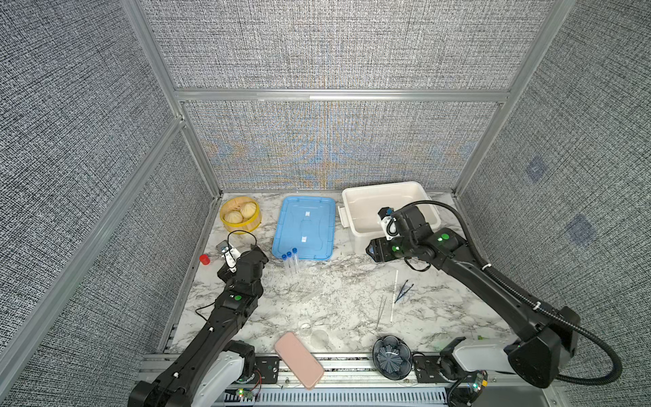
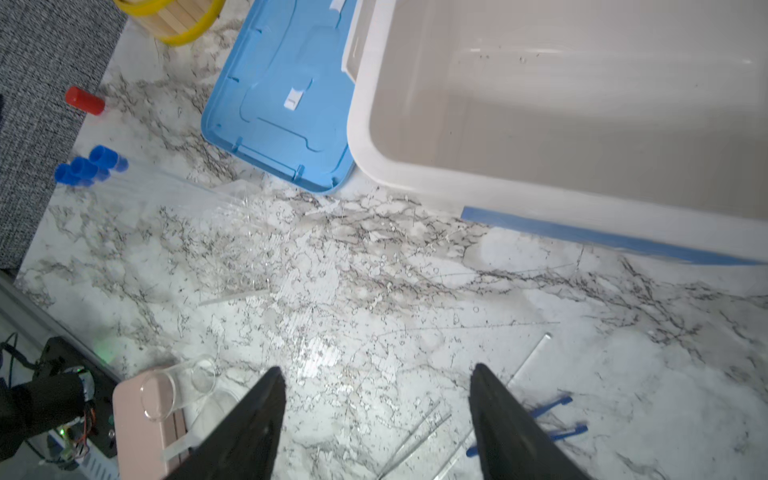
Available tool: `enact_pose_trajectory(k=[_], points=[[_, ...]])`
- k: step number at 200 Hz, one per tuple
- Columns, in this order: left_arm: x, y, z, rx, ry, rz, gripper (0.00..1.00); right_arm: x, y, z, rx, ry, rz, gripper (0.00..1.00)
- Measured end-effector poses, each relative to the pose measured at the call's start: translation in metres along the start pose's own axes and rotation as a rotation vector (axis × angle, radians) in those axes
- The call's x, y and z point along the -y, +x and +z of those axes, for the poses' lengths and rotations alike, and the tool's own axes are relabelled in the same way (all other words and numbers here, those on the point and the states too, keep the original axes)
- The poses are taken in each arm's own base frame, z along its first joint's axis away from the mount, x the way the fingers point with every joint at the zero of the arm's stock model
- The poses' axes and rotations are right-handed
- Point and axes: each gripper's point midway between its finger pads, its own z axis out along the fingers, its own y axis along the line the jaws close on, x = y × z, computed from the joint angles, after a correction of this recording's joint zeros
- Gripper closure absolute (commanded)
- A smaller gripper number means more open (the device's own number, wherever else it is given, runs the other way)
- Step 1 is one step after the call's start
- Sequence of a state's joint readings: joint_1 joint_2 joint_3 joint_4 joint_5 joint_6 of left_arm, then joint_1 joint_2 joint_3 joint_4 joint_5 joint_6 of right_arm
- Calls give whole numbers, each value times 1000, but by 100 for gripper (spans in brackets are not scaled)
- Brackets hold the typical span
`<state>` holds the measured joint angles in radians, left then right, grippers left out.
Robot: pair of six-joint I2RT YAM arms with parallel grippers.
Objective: Organize the chemistry lab equipment
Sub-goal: 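Move the right gripper to the clear beaker while the left gripper reaches forward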
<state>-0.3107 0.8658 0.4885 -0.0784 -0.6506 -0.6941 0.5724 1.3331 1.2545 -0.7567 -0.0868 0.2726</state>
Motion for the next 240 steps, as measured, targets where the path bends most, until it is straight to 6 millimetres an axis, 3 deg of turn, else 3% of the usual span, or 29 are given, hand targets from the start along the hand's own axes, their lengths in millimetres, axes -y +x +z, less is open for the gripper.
enact_pose_trajectory(k=[22, 44, 100, 126, 184, 240], points=[[3, -2, -12, -58, 34, -49, 1, 0, 30, 8, -81, -22, -26, 34], [1, -3, -25, -94, 49, -68, 1, -24, 63, 21, -175, -110, -102, 35], [-21, -5, -40, -133, 7, -73, 1, -143, 94, 49, -256, -374, -450, 39], [-32, 0, -35, -189, -29, -98, 1, -183, 112, 63, -298, -450, -572, 41], [-46, 13, -26, -303, -70, -154, 1, -223, 152, 91, -387, -478, -683, 51], [-49, 26, -23, -371, -56, -188, 1, -234, 162, 119, -409, -419, -732, 57]])
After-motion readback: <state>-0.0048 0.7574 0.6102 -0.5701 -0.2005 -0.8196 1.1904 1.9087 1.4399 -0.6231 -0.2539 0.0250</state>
